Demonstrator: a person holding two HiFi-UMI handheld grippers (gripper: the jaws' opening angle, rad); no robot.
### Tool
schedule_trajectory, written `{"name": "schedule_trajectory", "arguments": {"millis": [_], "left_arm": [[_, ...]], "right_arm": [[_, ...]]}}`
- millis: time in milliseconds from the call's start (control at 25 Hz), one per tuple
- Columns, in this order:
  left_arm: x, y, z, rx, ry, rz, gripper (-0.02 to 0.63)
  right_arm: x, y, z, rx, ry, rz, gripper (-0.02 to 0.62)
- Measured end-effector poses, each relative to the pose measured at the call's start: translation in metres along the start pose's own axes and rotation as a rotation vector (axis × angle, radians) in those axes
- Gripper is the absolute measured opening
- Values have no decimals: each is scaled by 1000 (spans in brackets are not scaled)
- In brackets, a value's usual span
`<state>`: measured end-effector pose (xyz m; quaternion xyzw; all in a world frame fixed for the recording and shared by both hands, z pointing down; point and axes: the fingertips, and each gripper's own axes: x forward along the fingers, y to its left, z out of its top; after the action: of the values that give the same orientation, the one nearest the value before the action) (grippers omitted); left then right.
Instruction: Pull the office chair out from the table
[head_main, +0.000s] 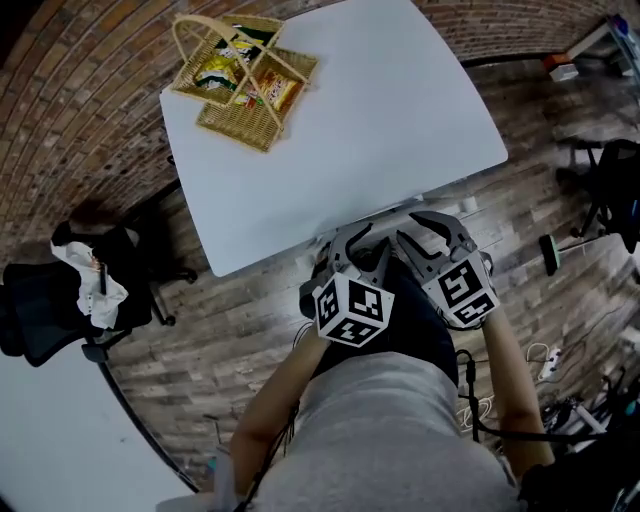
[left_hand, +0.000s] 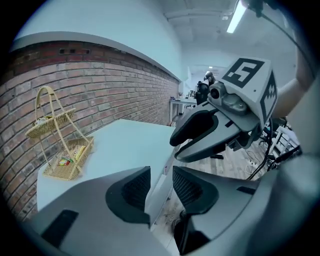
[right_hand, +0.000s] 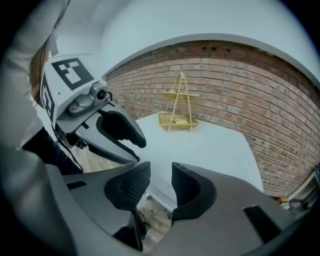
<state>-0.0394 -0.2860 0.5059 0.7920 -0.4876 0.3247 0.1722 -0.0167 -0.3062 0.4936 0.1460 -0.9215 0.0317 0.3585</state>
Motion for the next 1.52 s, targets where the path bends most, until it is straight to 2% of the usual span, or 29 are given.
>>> {"name": "schedule_trajectory", "arguments": {"millis": [160,240,360,560,720,1000,1080,1120,1160,1200,1240,1520], "left_arm": [[4,0,-6,-56,36,-19,144],[8,-2,-9,-42,62,-32,164],[15,-5,-13,43,120,-46,179],[27,-10,-28,184,250,-85,184],[35,-12,-36,239,319,-94,184],[49,-17,-48,323,416,-99,183],[53,-16,-53,357,448,-88,183],[54,-15,-55,383,463,-77,180],[54,-14,-56,419,476,-61,160],[55,-13,-57,456,483,-44,107],[55,-13,-58,479,484,-34,101],[55,-12,-58,450,505,-58,92]], "right_arm": [[10,11,-14,-131,92,110,174],[13,14,-18,-192,127,148,189],[17,11,-23,-316,173,163,190],[26,7,-48,-659,334,192,190],[35,8,-64,-805,421,229,190],[47,11,-77,-873,492,268,190],[48,9,-77,-882,489,253,165],[49,8,-75,-882,481,245,131],[50,7,-74,-883,472,242,107],[50,7,-74,-883,467,243,106],[50,7,-74,-881,464,246,106],[50,7,-72,-859,464,258,98]]}}
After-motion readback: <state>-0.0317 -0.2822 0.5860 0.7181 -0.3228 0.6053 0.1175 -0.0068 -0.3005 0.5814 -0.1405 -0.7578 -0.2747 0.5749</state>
